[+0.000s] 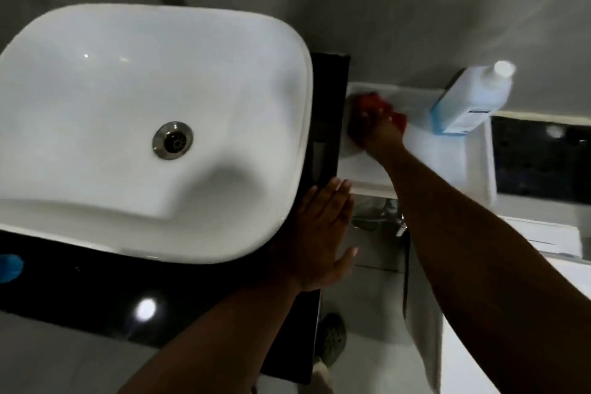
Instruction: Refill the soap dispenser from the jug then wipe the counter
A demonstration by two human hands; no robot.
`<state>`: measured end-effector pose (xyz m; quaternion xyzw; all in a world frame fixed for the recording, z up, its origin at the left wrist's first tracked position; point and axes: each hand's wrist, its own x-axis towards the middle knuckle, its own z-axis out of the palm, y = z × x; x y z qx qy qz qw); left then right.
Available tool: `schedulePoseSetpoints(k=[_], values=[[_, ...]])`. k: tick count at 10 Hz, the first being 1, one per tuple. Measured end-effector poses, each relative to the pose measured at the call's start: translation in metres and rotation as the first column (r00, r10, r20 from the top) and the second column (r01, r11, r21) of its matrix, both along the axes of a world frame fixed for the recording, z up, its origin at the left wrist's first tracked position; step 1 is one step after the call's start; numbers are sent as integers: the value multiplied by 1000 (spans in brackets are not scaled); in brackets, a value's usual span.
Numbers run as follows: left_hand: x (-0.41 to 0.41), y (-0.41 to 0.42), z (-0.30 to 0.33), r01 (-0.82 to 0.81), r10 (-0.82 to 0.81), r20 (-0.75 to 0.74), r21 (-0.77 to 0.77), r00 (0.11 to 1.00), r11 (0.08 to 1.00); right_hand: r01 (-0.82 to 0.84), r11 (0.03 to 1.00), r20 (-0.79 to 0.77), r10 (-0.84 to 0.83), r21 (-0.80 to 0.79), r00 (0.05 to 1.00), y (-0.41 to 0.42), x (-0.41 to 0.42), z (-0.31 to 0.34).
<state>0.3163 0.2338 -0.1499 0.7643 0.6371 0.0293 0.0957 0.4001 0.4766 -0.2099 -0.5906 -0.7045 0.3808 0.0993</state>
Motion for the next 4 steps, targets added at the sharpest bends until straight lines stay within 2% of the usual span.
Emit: schedulePoseSetpoints(k=[1,2,3,4], values=[[-1,0,-4,-2,1,31,17,1000,1000,-228,974,349,215,-5,912,-10,-17,-33],[-2,-1,-6,1,-2,24,48,1000,999,-283,957,337,290,-70,896,-8,-10,-20],[-3,-1,-9,-5,4,27,70,1000,998,-123,992,-21,122,-36,992,-7,10,20],[-6,-2,-3,-2,2,-24,11,1000,1000,317,946,-502,-241,71,831,-25,31,80]])
